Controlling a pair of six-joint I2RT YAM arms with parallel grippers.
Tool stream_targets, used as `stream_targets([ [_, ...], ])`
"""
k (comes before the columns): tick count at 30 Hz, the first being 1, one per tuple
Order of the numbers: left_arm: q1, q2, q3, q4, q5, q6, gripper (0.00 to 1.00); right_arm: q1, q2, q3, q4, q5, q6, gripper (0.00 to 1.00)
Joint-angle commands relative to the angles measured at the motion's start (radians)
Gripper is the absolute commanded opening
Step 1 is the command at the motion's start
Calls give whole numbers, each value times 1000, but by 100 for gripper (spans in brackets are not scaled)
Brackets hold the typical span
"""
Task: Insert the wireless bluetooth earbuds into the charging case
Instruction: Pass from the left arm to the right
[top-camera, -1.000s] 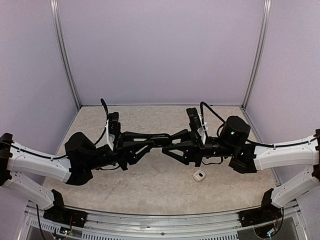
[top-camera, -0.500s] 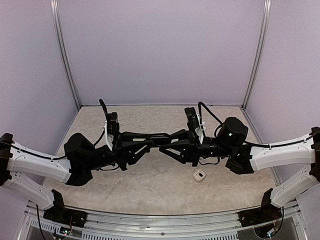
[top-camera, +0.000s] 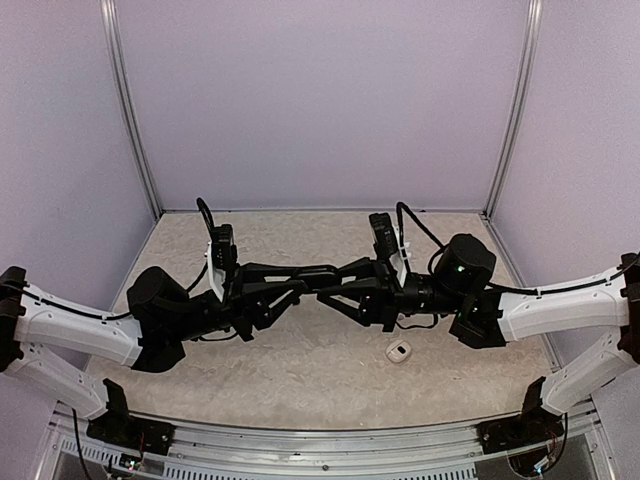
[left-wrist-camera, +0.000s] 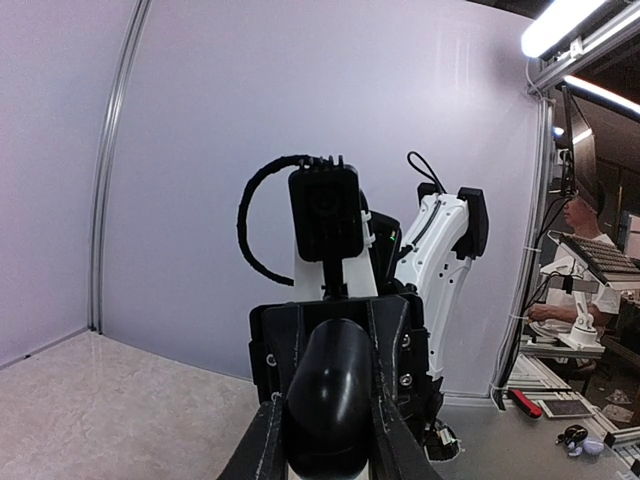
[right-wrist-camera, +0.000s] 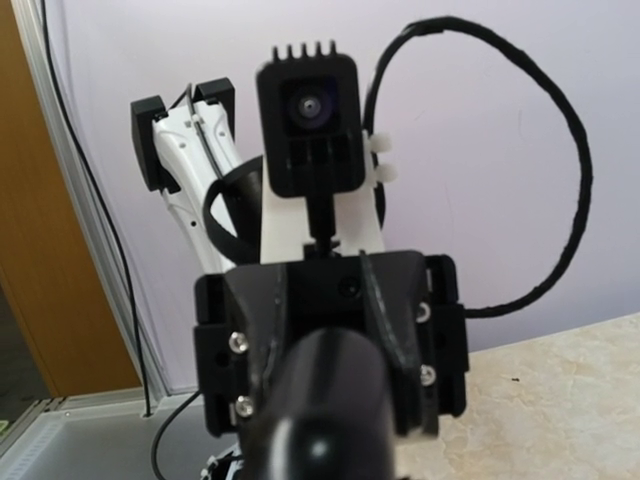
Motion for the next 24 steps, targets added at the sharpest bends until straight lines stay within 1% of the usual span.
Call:
stream_targets([
  [1, -10, 2, -12, 20, -12, 18, 0, 14, 7, 32, 43, -11, 11, 32],
  [5, -14, 2, -8, 10, -18, 31, 0, 13, 6, 30, 46, -11, 14, 34],
  [8, -15, 2, -8, 10, -19, 31, 0, 14, 4, 29, 44, -9, 13, 31],
  [12, -15, 3, -7, 4, -26, 34, 0, 14, 4, 27, 43, -13, 11, 22],
  [13, -14, 2, -7, -4, -28, 35, 5, 14, 2, 27, 38, -14, 9, 21],
  [16, -16, -12, 4, -65, -35, 42, 34, 14, -11, 27, -1, -6, -19, 19],
  [17, -16, -23, 11, -97, -36, 46, 40, 14, -18, 27, -23, -1, -30, 19],
  [20, -15, -70, 24, -195, -64, 58, 49, 14, -48, 26, -108, 30, -83, 17],
  [24, -16, -112, 36, -286, -111, 61, 51, 13, -77, 27, -211, 54, -147, 13],
])
